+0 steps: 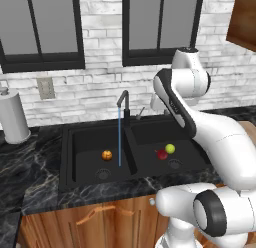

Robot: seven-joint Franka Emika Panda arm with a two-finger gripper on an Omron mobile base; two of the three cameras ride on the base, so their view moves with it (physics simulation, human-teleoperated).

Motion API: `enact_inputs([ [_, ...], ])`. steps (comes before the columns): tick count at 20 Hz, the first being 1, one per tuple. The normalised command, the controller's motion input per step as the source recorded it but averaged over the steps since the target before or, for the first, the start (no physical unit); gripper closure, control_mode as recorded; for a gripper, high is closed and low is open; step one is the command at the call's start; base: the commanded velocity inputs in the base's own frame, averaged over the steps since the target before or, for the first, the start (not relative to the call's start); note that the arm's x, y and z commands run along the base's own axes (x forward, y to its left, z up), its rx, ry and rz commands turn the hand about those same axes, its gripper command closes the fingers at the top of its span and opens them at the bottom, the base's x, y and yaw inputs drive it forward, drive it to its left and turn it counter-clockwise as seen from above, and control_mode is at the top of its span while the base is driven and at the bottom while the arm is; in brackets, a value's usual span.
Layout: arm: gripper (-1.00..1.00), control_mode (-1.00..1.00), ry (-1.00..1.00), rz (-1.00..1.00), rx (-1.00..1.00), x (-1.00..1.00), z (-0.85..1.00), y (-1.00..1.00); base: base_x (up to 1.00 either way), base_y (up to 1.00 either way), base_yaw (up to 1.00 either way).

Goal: Pick the pear, pear, orange from the sink and place them on the cutting board to airdry. Then turn off the sink faucet.

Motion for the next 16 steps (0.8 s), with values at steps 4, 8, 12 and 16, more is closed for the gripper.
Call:
enact_inputs([
  [4, -1.0, -1.0, -0.06, 0.0, 0.0, -0.2, 0.0, 0.0, 0.0, 0.0, 0.0],
  [8, -1.0, -1.0, -0.04, 0.0, 0.0, -0.26, -0.03, -0.02, 0.0, 0.0, 0.0],
  [12, -1.0, -1.0, 0.0, 0.0, 0.01, 0.0, -0.08, -0.28, 0.0, 0.0, 0.0],
  [16, -1.0, -1.0, 0.0, 0.01, 0.0, 0.01, -0.03, -0.17, 0.0, 0.0, 0.0],
])
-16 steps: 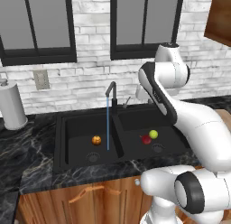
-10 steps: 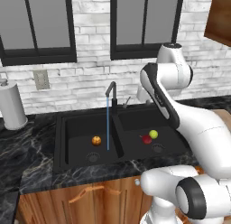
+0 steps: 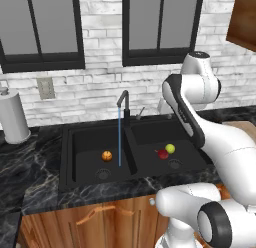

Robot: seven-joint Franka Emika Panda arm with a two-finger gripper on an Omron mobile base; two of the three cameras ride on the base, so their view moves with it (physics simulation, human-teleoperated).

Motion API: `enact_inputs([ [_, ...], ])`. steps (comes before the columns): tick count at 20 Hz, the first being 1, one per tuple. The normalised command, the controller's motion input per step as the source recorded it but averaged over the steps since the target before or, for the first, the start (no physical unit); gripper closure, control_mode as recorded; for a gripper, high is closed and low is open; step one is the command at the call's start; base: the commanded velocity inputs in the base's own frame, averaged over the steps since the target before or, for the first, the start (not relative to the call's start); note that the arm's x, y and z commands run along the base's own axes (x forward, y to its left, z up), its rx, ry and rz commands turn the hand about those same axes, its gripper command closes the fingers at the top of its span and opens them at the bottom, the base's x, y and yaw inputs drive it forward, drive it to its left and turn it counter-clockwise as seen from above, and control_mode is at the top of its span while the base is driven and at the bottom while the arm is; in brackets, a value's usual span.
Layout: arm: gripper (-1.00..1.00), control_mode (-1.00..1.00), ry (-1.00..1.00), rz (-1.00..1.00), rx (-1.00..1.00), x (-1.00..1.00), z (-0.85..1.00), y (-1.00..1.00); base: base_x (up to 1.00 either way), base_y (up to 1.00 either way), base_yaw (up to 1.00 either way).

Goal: Pick the pear, pear, orange from the sink and place them on the cutting board to airdry. Then turn off the sink faucet.

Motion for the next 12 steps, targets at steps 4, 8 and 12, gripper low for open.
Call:
enact_inputs([
  [4, -1.0, -1.0, 0.0, 0.06, 0.0, 0.11, -0.09, -0.05, 0.0, 0.0, 0.0],
  [8, -1.0, -1.0, 0.0, 0.03, 0.0, 0.19, -0.2, -0.04, 0.0, 0.0, 0.0],
  [12, -1.0, -1.0, 0.0, 0.01, 0.0, 0.09, -0.34, -0.15, 0.0, 0.0, 0.0],
])
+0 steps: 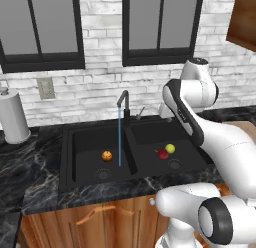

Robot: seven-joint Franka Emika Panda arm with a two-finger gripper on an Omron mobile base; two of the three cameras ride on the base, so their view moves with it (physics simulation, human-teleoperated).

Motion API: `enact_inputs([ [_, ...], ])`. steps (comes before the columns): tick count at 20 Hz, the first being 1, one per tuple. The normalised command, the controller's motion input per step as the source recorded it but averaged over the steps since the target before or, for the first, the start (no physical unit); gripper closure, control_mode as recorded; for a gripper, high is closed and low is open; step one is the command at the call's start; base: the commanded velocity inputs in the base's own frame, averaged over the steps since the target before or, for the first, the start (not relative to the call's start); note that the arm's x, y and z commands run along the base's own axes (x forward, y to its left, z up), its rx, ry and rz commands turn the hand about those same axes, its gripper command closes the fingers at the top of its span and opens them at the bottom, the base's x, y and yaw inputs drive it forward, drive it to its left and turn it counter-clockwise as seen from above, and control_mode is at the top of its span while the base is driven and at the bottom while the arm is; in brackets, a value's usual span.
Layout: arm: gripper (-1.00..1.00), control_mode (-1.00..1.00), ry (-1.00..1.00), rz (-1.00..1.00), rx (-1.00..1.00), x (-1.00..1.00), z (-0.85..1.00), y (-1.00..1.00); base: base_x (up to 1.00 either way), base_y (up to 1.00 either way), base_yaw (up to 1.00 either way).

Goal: Pick the pear, pear, orange from the sink and place them on the cutting board to airdry. Then turn off the sink faucet.

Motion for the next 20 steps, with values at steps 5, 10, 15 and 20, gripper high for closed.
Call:
enact_inputs([
  [5, -1.0, -1.0, 0.0, 0.02, 0.0, 0.06, -0.29, -0.23, 0.0, 0.0, 0.0],
  [10, -1.0, -1.0, 0.01, 0.01, 0.0, 0.19, -0.29, -0.14, 0.0, 0.0, 0.0],
  [15, -1.0, -1.0, 0.01, 0.03, 0.0, 0.2, -0.27, -0.17, 0.0, 0.0, 0.0],
  [20, -1.0, -1.0, 0.0, 0.04, 0.0, 0.24, -0.21, -0.02, 0.0, 0.0, 0.0],
])
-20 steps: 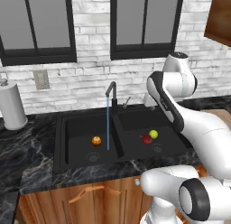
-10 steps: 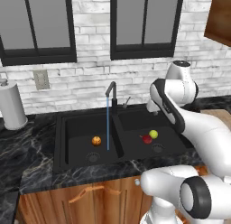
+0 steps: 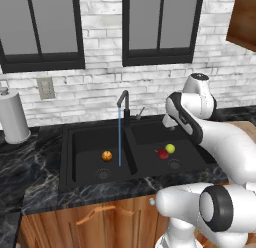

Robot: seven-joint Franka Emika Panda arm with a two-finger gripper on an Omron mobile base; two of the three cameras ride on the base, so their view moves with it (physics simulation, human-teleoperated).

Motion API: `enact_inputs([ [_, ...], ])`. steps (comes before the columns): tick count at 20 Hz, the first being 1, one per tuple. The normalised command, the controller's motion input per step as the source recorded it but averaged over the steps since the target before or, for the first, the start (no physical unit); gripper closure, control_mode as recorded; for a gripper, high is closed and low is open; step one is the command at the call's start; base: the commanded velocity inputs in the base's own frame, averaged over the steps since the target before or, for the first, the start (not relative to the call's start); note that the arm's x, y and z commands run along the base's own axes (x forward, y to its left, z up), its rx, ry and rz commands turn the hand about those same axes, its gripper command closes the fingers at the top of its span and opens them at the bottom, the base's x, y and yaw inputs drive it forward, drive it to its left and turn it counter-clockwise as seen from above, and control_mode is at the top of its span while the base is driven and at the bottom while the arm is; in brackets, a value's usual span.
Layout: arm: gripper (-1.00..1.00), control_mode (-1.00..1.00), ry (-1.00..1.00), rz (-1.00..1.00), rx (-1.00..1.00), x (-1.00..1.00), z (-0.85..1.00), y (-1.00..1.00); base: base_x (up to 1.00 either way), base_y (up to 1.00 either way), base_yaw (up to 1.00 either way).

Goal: Pick the pear, pear, orange from the sink and place them on the cutting board to airdry. Then turn off the sink faucet.

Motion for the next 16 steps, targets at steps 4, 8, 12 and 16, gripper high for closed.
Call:
enact_inputs([
  [4, -1.0, -1.0, 0.0, 0.03, -0.04, 0.16, -0.24, -0.06, 0.0, 0.0, 0.0],
  [8, -1.0, -1.0, 0.0, 0.0, -0.05, 0.05, -0.26, -0.11, 0.0, 0.0, 0.0],
  [12, -1.0, -1.0, 0.0, 0.0, 0.0, 0.01, -0.25, -0.13, 0.0, 0.0, 0.0],
  [16, -1.0, -1.0, 0.0, 0.0, 0.03, 0.05, -0.25, -0.12, 0.0, 0.0, 0.0],
])
